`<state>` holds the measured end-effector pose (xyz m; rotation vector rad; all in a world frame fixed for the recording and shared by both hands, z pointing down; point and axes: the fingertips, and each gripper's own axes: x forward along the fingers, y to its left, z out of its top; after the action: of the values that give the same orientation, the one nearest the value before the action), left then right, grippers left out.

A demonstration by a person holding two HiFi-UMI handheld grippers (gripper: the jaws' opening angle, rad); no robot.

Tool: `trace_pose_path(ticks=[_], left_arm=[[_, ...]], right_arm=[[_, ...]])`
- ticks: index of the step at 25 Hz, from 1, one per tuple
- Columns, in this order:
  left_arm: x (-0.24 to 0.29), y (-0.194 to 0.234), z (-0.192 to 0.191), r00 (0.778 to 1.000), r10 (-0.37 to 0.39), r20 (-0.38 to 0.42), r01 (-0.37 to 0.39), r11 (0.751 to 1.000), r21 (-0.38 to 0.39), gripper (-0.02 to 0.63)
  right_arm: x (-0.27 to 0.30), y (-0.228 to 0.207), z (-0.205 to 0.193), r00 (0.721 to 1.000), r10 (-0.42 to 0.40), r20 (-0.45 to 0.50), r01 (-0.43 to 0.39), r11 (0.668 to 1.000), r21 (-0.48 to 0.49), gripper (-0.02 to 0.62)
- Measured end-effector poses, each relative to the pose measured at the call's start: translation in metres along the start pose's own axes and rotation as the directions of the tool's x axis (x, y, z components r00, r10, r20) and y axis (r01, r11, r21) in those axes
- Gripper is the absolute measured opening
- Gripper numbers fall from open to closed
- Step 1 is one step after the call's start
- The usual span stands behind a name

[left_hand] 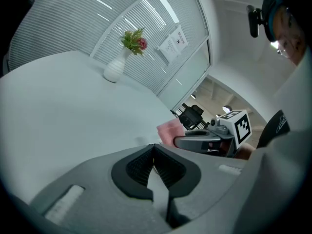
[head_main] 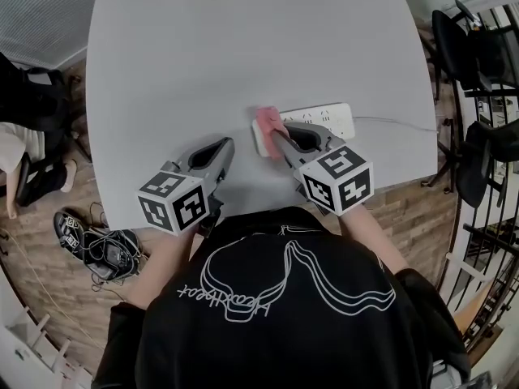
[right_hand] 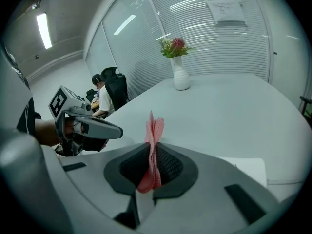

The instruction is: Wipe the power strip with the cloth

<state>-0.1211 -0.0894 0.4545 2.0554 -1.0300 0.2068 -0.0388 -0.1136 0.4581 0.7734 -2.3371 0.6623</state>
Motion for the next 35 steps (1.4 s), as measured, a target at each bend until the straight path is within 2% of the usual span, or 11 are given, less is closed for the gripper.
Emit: trace_pose_path(ticks=[7, 21, 35], left_arm=[[-0.008, 0.005, -0.008, 1.0, 0.012, -0.014, -0.012, 1.0, 0.001, 0.014], [-0.005, 0.005, -0.012, 1.0, 0.017, -0.022, -0.017, 1.0, -0.008, 0.014], [0.011, -0.014, -0.007, 0.999, -0.025, -0.048, 0.026, 0.999, 0.029, 0.014]], right_arm=[[0.021, 0.017, -0.014, 0.999, 0.03, -0.027, -0.03, 1.0, 0.005, 0.038], [0.028, 0.013, -0.021, 0.998, -0.015, -0.064, 0.012, 0.999, -0.041, 0.04], [0.001, -0.027, -0.032, 0.994, -0.094, -0.057, 0.095, 0.996, 0.005, 0.04]])
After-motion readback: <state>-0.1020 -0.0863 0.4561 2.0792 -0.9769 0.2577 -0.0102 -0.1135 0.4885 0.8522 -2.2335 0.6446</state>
